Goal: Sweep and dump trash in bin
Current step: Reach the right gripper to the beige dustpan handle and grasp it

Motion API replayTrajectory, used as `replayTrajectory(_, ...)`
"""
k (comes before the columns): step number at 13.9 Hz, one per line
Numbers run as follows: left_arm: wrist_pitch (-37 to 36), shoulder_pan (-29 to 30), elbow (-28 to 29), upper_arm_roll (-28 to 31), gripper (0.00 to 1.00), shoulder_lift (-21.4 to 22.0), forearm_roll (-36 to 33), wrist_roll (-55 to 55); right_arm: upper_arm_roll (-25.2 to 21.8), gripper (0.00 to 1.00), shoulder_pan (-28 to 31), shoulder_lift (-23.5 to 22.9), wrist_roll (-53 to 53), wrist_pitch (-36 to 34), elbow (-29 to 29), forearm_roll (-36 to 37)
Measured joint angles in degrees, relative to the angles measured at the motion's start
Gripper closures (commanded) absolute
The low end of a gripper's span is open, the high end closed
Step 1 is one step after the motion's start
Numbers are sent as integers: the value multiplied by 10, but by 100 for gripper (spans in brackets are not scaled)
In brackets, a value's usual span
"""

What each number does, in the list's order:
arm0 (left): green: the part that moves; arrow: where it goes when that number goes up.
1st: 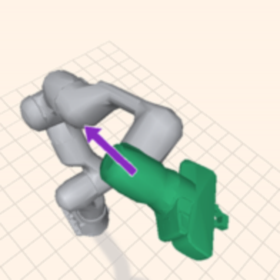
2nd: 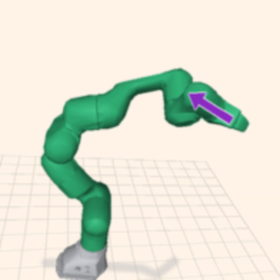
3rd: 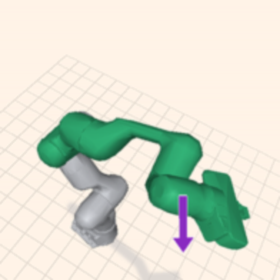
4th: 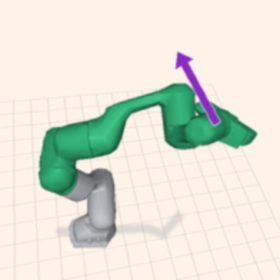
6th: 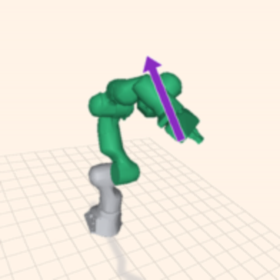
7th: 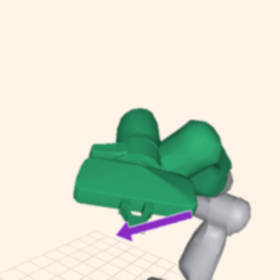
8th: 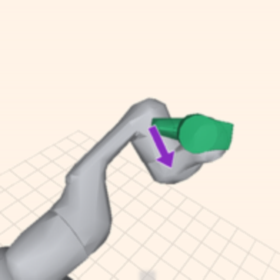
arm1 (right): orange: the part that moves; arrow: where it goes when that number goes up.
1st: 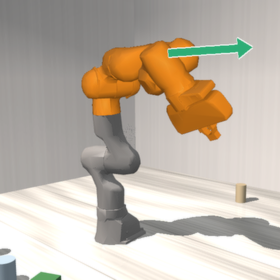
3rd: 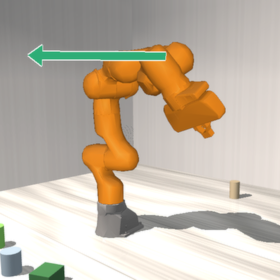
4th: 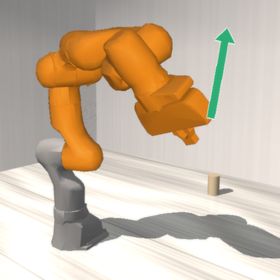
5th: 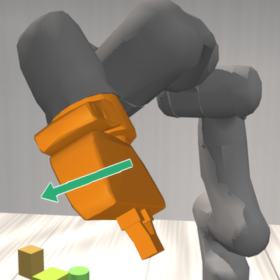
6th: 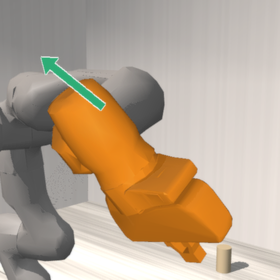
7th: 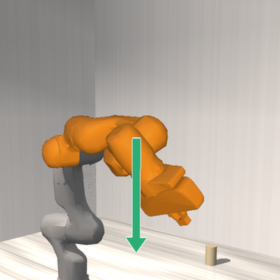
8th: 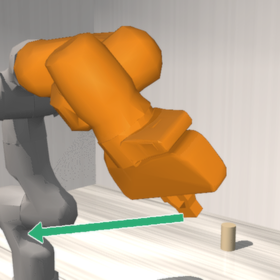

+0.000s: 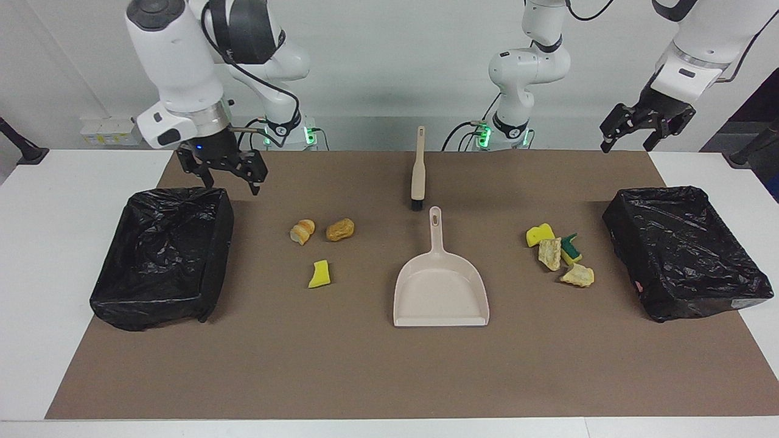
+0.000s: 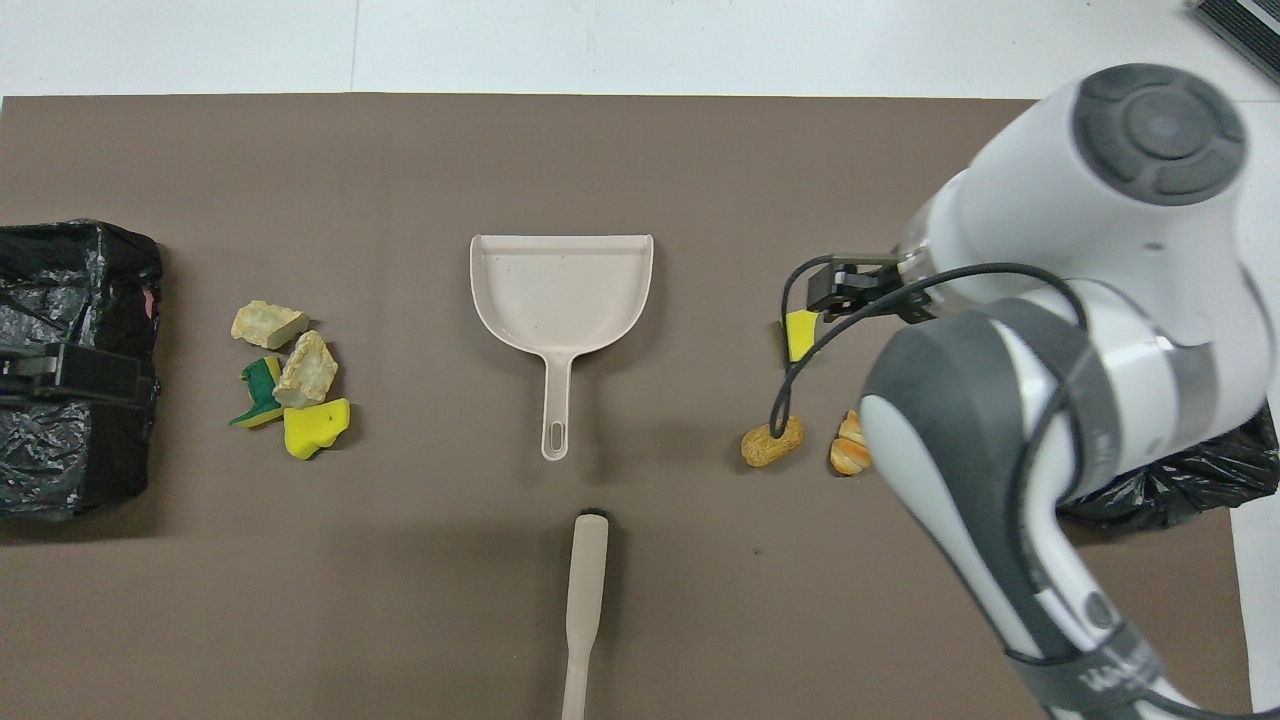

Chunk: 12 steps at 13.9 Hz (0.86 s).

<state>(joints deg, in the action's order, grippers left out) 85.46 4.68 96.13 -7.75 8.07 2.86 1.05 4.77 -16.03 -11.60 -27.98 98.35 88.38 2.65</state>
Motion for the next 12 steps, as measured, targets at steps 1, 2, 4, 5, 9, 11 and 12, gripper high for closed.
replayTrajectory(1,0,0,10,0,0,7,0,0,0,0,-22,-11,-22,11,-2,0)
replayTrajectory(2,-1,0,20,1,0,14,0,0,1,0,-42,-24,-39,23,-3,0)
replayTrajectory(4,-4,0,49,1,0,32,0,0,1,0,-73,-50,-67,47,-9,0)
replayTrajectory(5,-5,0,71,0,0,45,0,-1,2,0,-89,-65,-87,63,-12,0)
replayTrajectory(9,-6,-16,168,-1,0,114,0,-1,2,0,-144,-140,-122,90,-58,0)
replayTrajectory(11,-4,-20,191,-1,0,132,0,-1,1,2,-167,-185,-132,98,-94,0)
replayTrajectory(12,-4,-20,194,-1,0,134,0,-1,1,7,-174,-202,-132,108,-105,0)
